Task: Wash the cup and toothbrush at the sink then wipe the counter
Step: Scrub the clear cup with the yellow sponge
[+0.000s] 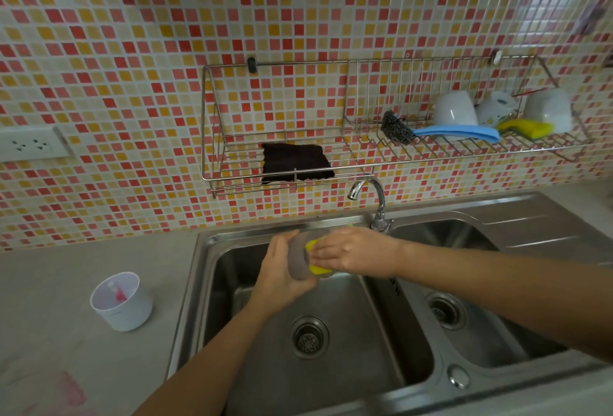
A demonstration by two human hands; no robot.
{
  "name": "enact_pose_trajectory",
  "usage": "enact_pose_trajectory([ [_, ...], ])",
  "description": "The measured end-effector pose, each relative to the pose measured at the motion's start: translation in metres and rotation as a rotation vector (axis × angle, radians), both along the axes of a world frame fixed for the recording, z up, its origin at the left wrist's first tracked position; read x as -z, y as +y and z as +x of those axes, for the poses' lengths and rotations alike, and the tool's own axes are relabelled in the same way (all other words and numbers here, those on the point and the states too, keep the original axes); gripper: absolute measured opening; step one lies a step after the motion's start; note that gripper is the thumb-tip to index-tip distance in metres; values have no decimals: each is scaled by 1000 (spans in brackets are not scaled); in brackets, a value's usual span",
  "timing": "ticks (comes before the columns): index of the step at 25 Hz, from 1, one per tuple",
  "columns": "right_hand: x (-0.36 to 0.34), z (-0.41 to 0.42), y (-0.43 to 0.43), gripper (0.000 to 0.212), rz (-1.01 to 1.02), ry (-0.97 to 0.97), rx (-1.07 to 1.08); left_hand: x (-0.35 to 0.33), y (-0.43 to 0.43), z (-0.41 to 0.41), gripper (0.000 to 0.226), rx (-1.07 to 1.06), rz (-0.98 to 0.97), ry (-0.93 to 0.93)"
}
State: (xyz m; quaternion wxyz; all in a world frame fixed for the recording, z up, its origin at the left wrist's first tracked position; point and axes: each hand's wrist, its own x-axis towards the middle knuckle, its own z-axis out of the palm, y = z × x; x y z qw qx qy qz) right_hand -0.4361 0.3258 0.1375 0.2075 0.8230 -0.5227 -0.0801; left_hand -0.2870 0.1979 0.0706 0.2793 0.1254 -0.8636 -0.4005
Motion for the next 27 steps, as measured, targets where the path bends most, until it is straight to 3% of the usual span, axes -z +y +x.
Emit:
enact_pose_trajectory([
  [3,-3,11,0,45,91,-74,6,5,7,2,84,-103,88,29],
  [5,-3,10,2,34,63,-53,55,7,8,-1,86,-143,6,55],
  [8,-1,12,0,46,148,3,46,8,9,-3,84,-146,-135,91],
  [11,-11,12,-1,37,171,-105,76,4,13,0,87,-219,-70,86],
  [13,-12,11,1,43,185,-219,101,0,15,-1,91,-206,-40,47],
  [15,-9,12,2,44,214,-208,25,-2,15,-2,95,-202,23,29],
  [18,-11,1,5,36,203,17,-69,2,7,1,103,-51,149,-21],
  [20,-15,-7,9,37,185,123,-102,2,0,3,111,120,115,-122],
  [22,-10,-9,10,38,125,178,-93,2,-3,0,102,163,16,-176],
  [24,-5,1,9,42,160,11,59,1,3,-1,88,62,-1,-130],
  [27,-4,10,6,39,297,-178,223,3,11,-2,89,-67,9,-27],
])
